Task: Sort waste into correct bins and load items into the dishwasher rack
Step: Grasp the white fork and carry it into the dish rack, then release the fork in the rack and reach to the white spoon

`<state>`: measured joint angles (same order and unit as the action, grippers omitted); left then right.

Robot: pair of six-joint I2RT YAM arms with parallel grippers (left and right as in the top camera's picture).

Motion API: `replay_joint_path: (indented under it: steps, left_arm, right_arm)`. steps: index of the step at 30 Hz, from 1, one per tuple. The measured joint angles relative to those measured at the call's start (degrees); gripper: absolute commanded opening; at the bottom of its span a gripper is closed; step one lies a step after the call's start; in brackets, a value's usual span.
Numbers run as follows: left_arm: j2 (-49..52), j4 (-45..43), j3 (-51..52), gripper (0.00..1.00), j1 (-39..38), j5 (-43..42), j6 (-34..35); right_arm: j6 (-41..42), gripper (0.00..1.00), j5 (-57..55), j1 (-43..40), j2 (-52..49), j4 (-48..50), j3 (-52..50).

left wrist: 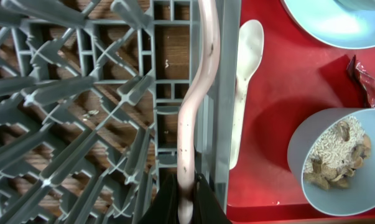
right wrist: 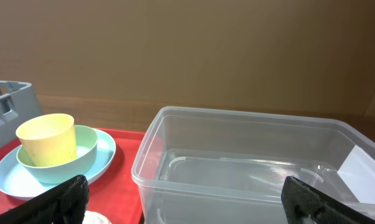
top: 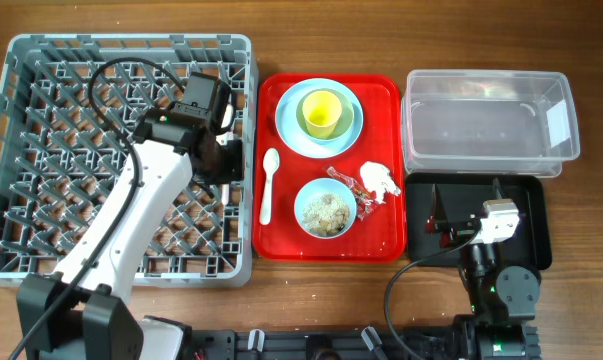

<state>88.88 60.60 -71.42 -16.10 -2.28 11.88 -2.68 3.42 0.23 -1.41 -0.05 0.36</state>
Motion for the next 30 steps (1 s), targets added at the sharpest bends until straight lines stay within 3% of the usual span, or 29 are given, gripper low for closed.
replay_joint_path:
  steps: [5, 7, 8, 13, 17, 22, 26, 30]
  left_arm:
    - [2.32, -1.86, 2.64, 0.06, 0.00, -0.26, 0.92]
    - [2.45, -2.89, 3.89, 0.25, 0.00, -0.26, 1.11]
    - [2.47, -3.63, 4.63, 0.29, 0.00, -0.39, 1.33]
    - [2.54, -3.82, 5.38, 0.20, 0.00, -0.63, 1.99]
    - [1.86, -2.60, 4.48, 0.19, 0.00, -0.63, 2.16]
    - [-8.39, -2.36, 1.64, 0.20, -0.63, -5.07, 4.72]
    - [-9.55, -2.75, 2.29, 0.21, -7.65, -6.49, 7.89]
    - [-9.33, -7.74, 6.38, 0.24, -15.43, -1.84, 13.22]
  right_arm:
    - [0.00, 1.00, 0.00, 0.00, 0.00, 0.00, 0.00]
    - [0.00, 1.00, -0.02, 0.00, 0.00, 0.00, 0.00]
    - [0.00, 1.00, -0.02, 0.00, 0.00, 0.00, 0.00]
    - [0.00, 1.00, 0.00, 0.00, 0.00, 0.00, 0.00]
    - [0.00, 1.00, -0.02, 0.00, 0.00, 0.00, 0.00]
    - [0.00, 1.00, 0.00, 0.00, 0.02, 0.00, 0.00]
    - [0.00, 1.00, 0.00, 0.00, 0.00, 0.00, 0.00]
    - [0.00, 1.00, 0.00, 0.00, 0.00, 0.00, 0.00]
